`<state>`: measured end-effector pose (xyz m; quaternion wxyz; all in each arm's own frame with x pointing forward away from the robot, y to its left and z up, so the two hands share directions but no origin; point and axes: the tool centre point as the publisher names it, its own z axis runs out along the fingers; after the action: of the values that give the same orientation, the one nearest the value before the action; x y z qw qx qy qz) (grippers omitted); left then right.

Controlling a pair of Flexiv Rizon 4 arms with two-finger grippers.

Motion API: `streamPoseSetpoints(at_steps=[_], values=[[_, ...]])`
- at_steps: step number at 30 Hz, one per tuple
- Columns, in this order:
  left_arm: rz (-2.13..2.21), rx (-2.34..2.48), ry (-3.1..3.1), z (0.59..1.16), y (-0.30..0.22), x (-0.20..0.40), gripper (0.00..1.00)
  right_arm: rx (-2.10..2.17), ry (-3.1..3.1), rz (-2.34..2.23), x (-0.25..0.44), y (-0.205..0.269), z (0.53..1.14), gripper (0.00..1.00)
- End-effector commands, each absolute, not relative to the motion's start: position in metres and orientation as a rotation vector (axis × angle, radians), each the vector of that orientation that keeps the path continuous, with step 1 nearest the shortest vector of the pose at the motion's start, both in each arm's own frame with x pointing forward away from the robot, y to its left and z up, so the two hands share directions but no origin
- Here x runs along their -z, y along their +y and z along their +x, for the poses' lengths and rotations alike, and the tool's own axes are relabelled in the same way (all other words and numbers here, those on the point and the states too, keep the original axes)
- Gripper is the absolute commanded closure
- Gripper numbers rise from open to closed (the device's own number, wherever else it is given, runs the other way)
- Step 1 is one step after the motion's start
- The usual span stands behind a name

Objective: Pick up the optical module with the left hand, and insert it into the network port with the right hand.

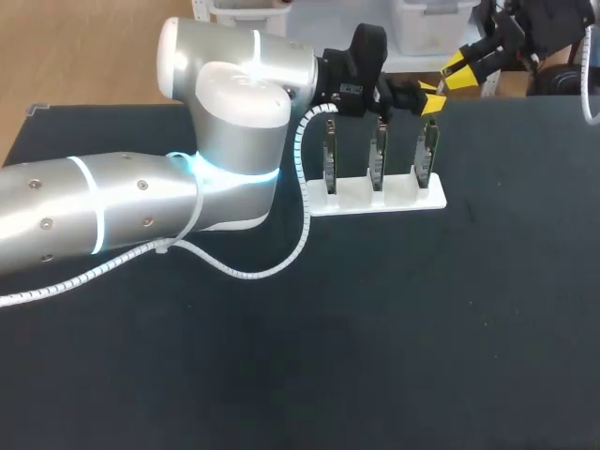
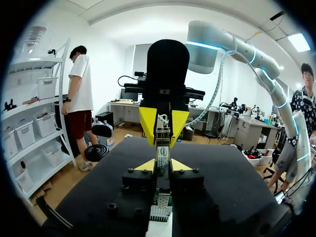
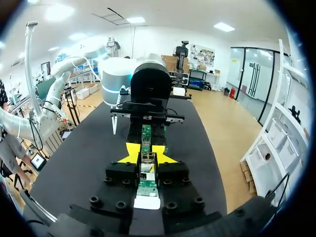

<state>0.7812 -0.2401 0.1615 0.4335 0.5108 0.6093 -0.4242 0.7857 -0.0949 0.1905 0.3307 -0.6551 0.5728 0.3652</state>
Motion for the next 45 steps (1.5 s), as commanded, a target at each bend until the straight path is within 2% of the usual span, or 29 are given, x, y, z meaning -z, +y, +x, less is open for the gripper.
streamPoseSetpoints(at_steps=[1, 21, 45], values=[[1.28, 1.058, 1.522, 0.779, -0.24, -0.163, 0.0, -0.945, 1.499, -1.707, -0.19, -0.095, 0.785, 1.0], [1.308, 1.034, 1.526, 0.775, -0.238, -0.169, 0.0, -0.935, 1.501, -1.706, -0.191, -0.096, 0.781, 1.0], [1.433, 0.898, 1.626, 0.758, -0.213, -0.171, 0.0, -0.921, 1.503, -1.701, -0.191, -0.099, 0.777, 1.0]])
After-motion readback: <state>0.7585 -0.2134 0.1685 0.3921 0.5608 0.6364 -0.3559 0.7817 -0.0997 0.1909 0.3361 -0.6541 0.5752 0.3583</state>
